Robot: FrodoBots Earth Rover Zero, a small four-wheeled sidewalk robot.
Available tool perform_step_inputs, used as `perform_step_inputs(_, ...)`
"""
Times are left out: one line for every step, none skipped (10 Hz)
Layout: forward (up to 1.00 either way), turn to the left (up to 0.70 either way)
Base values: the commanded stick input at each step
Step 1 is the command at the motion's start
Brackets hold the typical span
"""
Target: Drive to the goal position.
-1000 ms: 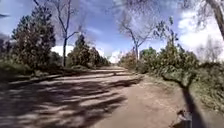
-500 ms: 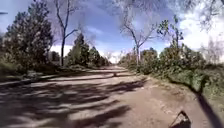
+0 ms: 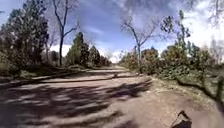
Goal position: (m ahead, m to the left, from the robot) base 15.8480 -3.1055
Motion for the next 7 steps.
perform_step_inputs(1.00,0.00)
perform_step_inputs(1.00,0.00)
perform_step_inputs(1.00,0.00)
perform_step_inputs(1.00,0.00)
perform_step_inputs(1.00,0.00)
perform_step_inputs(1.00,0.00)
perform_step_inputs(1.00,0.00)
